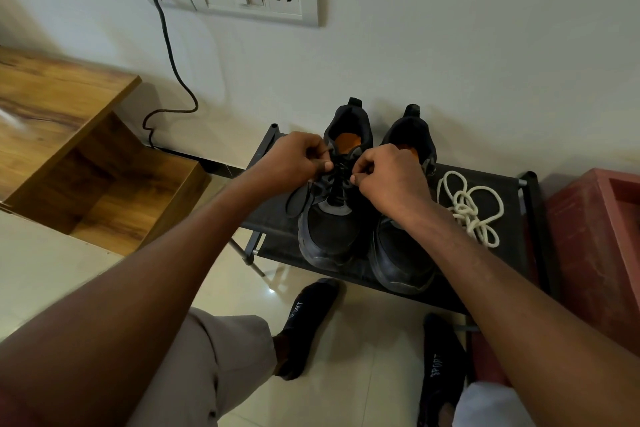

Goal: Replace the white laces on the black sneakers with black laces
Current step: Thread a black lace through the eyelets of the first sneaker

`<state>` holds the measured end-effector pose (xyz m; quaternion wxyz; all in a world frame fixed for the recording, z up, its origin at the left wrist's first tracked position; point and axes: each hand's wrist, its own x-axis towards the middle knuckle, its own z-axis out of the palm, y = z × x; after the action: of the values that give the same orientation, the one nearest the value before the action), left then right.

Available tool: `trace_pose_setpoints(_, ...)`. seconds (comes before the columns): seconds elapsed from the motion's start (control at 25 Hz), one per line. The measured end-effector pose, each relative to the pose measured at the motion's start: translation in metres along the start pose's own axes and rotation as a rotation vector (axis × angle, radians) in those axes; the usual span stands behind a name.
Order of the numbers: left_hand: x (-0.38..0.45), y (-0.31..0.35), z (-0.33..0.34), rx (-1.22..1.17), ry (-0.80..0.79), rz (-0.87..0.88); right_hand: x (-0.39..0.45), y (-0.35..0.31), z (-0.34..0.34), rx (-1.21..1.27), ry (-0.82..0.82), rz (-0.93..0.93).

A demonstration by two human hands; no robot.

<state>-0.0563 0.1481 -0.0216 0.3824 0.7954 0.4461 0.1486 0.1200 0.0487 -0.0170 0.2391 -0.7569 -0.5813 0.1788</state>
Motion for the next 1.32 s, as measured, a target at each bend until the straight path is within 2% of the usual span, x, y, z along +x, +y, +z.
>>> trace_pose_setpoints(0.32,-0.001,-0.001,0.001,0.034,0.011,0.01,0.001,-0.01,0.003,-0.049,0.103,-0.05)
trace_pose_setpoints(0.52,-0.002,0.002,0.006,0.081,0.038,0.015,0.004,-0.009,0.014,-0.095,0.095,-0.041)
trace_pose_setpoints(0.76,0.0,0.006,0.006,0.105,0.05,0.004,0.006,-0.004,0.011,0.031,0.037,-0.042)
trace_pose_setpoints(0.96,0.002,0.013,0.006,0.185,0.089,0.026,0.004,-0.003,0.009,0.01,0.022,-0.038)
trace_pose_setpoints(1.08,0.001,0.011,0.005,0.165,0.078,0.024,0.005,-0.003,0.01,0.021,0.055,-0.02)
trace_pose_setpoints(1.16,0.0,0.009,0.001,0.135,0.069,0.027,0.005,-0.006,0.008,0.082,0.134,0.002)
trace_pose_setpoints(1.32,0.0,0.002,-0.006,0.107,0.148,-0.025,0.007,-0.006,0.005,0.039,0.18,0.005)
